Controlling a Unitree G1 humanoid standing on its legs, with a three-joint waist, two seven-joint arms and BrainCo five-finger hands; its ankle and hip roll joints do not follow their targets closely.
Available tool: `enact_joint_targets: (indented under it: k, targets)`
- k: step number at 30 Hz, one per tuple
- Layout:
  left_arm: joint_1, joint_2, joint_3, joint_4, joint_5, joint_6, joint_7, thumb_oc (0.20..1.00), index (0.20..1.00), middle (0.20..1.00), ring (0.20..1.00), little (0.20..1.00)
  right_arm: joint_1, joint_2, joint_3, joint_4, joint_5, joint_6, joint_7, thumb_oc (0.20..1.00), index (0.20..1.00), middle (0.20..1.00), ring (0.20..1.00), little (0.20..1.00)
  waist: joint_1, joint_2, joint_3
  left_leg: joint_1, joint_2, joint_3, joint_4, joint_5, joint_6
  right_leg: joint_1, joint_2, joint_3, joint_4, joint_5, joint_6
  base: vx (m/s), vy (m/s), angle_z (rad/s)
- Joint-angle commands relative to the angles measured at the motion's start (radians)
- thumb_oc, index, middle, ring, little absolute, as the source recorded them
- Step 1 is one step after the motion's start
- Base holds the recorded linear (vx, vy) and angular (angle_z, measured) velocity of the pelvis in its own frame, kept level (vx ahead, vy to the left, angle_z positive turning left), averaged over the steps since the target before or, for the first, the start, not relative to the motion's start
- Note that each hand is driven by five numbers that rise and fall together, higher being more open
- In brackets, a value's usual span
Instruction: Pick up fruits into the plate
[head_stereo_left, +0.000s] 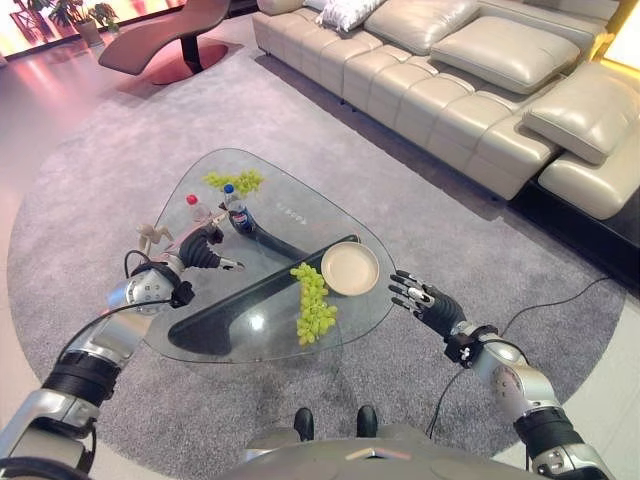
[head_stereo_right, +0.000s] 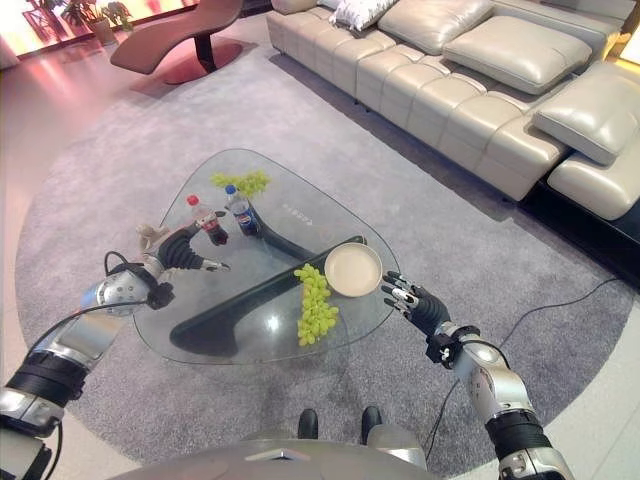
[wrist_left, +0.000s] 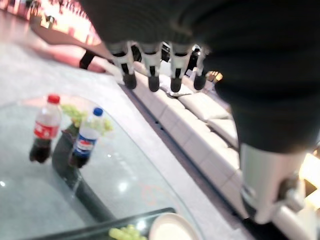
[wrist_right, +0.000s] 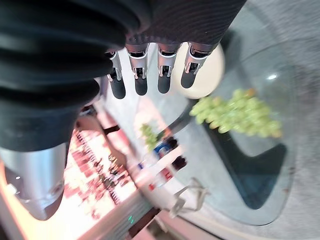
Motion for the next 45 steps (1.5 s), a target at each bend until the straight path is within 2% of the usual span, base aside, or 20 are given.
enact_joint_targets:
  k: [1,6,11,14,16,22,30,40,45]
  targets:
    - [-0.189,0.028,-0.05,0.076,0.103,-0.021,0.107,1.0,1.0,1.0,1.0,1.0,-0.072,-0.05,0.031,-0.031,0.082,-0.047,0.018,1.0,1.0,1.0,1.0,1.0,-0.017,0.002,0.07,-0.075,-0.018,0.034,0.141,-0.173,0.011,-0.078,-0.064,-0.007,0.139,-0.115,0.055,-0.24,0.039,-0.01]
    - [-0.335,0.059,-0.148,0.151,0.181,0.007,0.187,1.0,1.0,1.0,1.0,1.0,-0.125,-0.083,0.058,-0.015,0.133,-0.062,0.014,1.0,1.0,1.0,1.0,1.0,-0.04,0.01,0.158,-0.151,-0.022,0.037,0.17,-0.166,0.008,-0.155,-0.062,0.007,0.163,-0.109,0.053,-0.22,0.037,-0.05]
    - [-0.498,0.073,-0.27,0.244,0.206,0.069,0.214,1.0,1.0,1.0,1.0,1.0,-0.179,-0.095,0.1,0.005,0.162,-0.102,0.022,1.0,1.0,1.0,1.0,1.0,-0.075,0.014,0.259,-0.244,-0.027,0.046,0.204,-0.155,0.01,-0.258,-0.058,0.041,0.187,-0.09,0.054,-0.19,0.051,-0.24]
    - [-0.558,0.071,-0.312,0.284,0.22,0.085,0.228,1.0,1.0,1.0,1.0,1.0,-0.204,-0.096,0.115,0.013,0.173,-0.117,0.026,1.0,1.0,1.0,1.0,1.0,-0.089,0.014,0.294,-0.284,-0.027,0.053,0.221,-0.149,0.01,-0.309,-0.055,0.055,0.206,-0.081,0.055,-0.13,0.043,-0.26]
    - [-0.636,0.066,-0.353,0.345,0.245,0.1,0.23,1.0,1.0,1.0,1.0,1.0,-0.233,-0.093,0.134,0.022,0.189,-0.132,0.034,1.0,1.0,1.0,1.0,1.0,-0.109,0.01,0.326,-0.35,-0.029,0.065,0.247,-0.14,0.011,-0.388,-0.049,0.075,0.239,-0.073,0.057,-0.13,0.048,-0.29]
    - [-0.743,0.037,-0.412,0.427,0.329,0.141,0.224,1.0,1.0,1.0,1.0,1.0,-0.255,-0.05,0.169,0.031,0.206,-0.163,0.035,1.0,1.0,1.0,1.0,1.0,-0.141,-0.002,0.326,-0.502,-0.041,0.1,0.304,-0.14,0.02,-0.57,-0.031,0.126,0.305,-0.058,0.066,-0.05,0.016,-0.29]
    - [-0.825,0.017,-0.46,0.522,0.392,0.2,0.187,1.0,1.0,1.0,1.0,1.0,-0.257,-0.005,0.195,0.013,0.234,-0.172,0.029,1.0,1.0,1.0,1.0,1.0,-0.18,-0.012,0.326,-0.618,-0.048,0.149,0.353,-0.153,0.028,-0.704,0.008,0.181,0.336,-0.042,0.064,-0.01,-0.004,-0.28]
    - [-0.87,-0.008,-0.536,0.618,0.45,0.214,0.145,1.0,1.0,1.0,1.0,1.0,-0.231,0.015,0.202,-0.002,0.286,-0.212,0.053,1.0,1.0,1.0,1.0,1.0,-0.215,-0.02,0.326,-0.725,-0.061,0.172,0.424,-0.178,0.031,-0.819,0.035,0.215,0.383,-0.038,0.053,0.0,-0.023,-0.21]
    - [-0.9,-0.017,-0.598,0.646,0.48,0.19,0.06,1.0,1.0,1.0,1.0,1.0,-0.238,0.017,0.199,-0.029,0.319,-0.218,0.063,1.0,1.0,1.0,1.0,1.0,-0.233,-0.016,0.326,-0.766,-0.066,0.19,0.431,-0.182,0.031,-0.865,0.046,0.228,0.381,-0.029,0.052,-0.02,0.001,-0.11]
